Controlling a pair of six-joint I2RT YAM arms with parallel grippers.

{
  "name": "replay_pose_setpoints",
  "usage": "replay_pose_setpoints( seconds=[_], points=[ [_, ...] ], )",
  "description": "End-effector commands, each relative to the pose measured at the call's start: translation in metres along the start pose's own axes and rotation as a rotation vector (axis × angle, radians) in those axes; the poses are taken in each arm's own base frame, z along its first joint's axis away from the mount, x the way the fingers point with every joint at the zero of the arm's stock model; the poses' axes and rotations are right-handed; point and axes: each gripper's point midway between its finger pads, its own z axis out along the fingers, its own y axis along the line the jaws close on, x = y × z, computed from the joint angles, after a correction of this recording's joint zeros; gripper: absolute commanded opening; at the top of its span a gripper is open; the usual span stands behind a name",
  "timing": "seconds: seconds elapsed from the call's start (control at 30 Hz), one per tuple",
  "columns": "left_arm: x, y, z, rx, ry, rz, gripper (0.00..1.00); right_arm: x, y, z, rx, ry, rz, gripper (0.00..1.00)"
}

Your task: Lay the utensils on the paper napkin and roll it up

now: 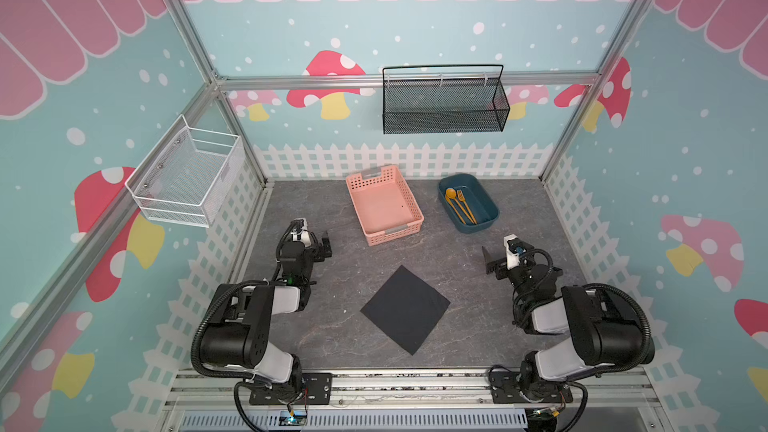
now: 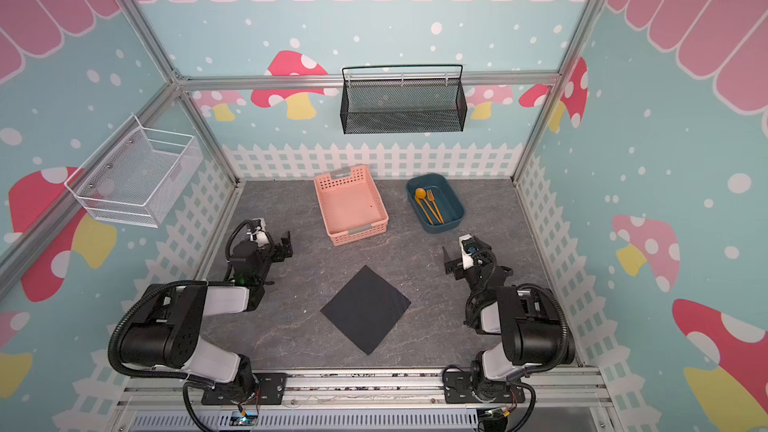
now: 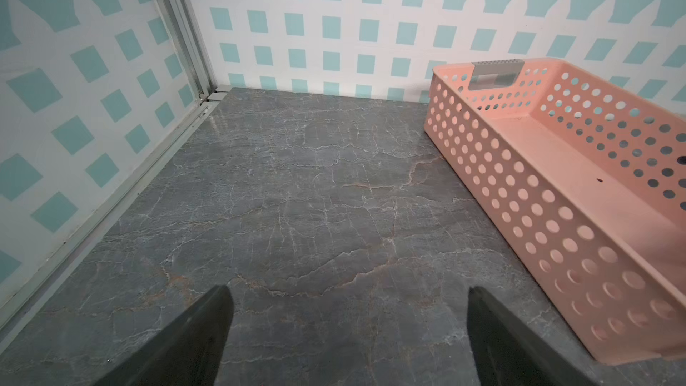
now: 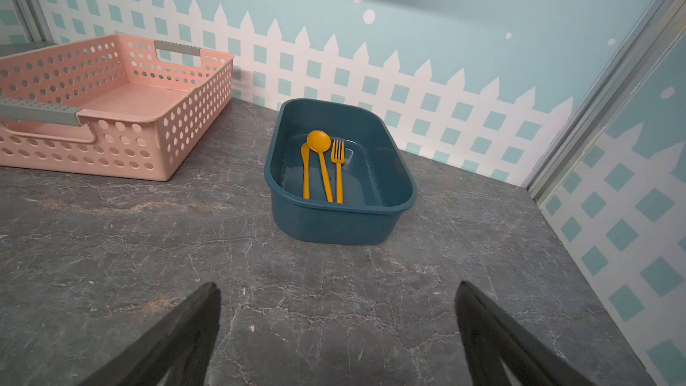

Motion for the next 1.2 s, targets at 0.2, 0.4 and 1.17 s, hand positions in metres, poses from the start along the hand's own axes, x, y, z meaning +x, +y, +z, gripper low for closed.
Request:
replay_pose_setpoints(
  seconds=[0.2, 0.4, 1.17],
  points=[
    [-0.001, 0.002, -0.001, -0.002, -0.012, 0.018, 1.0, -0.008, -0.002, 0.0, 0.005, -0.034, -0.027, 1.0],
    [-0.001, 0.001, -0.001, -0.001, -0.013, 0.018, 1.0, -0.008, -0.003, 0.0, 0.006, -0.033, -0.027, 1.0],
    [-0.001, 0.002, -0.001, 0.001, -0.011, 0.016, 1.0, 0.003, -0.034, 0.006, 0.174, 0.035, 0.055, 0.99]
  ],
)
